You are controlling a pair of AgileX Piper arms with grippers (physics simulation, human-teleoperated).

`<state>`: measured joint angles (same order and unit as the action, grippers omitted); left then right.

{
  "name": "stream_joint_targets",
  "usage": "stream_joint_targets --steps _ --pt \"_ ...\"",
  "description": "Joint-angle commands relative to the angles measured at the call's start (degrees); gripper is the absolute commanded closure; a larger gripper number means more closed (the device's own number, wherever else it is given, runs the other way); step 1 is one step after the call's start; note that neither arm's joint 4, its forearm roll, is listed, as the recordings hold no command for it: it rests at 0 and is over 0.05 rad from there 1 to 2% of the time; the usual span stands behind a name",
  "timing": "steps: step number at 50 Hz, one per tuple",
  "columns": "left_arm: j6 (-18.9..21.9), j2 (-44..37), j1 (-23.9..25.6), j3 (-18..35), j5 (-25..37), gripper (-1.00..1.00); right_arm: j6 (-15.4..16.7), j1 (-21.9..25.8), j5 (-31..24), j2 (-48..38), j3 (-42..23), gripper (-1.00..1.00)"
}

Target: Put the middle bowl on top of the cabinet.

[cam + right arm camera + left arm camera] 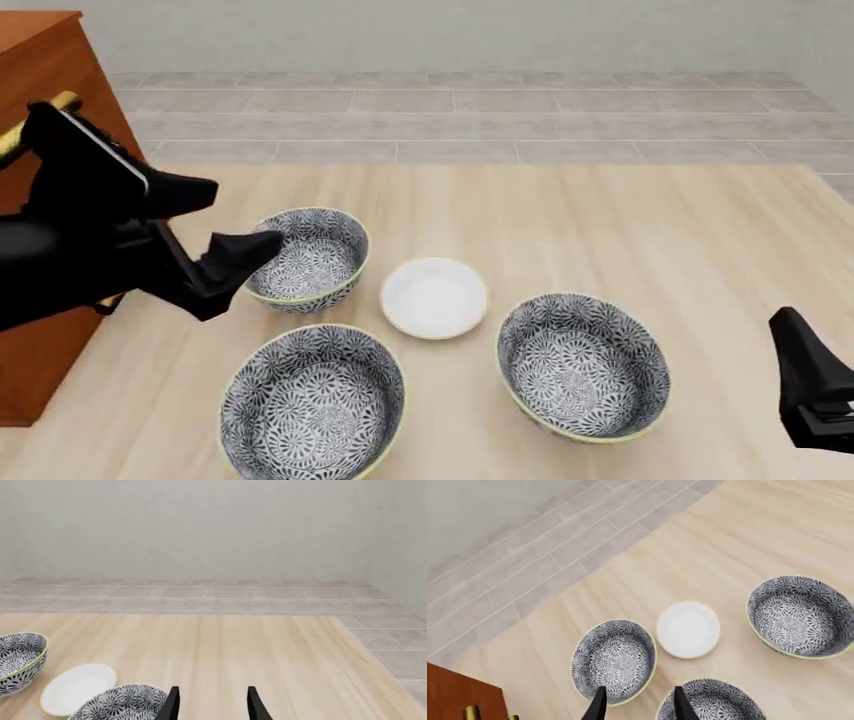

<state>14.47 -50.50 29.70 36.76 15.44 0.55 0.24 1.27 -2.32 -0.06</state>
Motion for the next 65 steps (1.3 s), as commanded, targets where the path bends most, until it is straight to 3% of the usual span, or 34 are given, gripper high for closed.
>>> stream_joint_targets --steps 1,27,65 --pt "0.1 -4.9 3.7 4.0 2.2 -1.00 0.1 -0.1 -0.1 0.1 0.0 -1.00" --pt "-3.1 -12.3 11.4 12.4 7.0 -1.00 -0.2 -0.5 -0.5 0.7 0.0 -1.00" --pt "-8.0 -27.3 15.8 18.8 2.5 -1.00 -0.3 -1.1 -0.8 1.1 0.0 -1.00"
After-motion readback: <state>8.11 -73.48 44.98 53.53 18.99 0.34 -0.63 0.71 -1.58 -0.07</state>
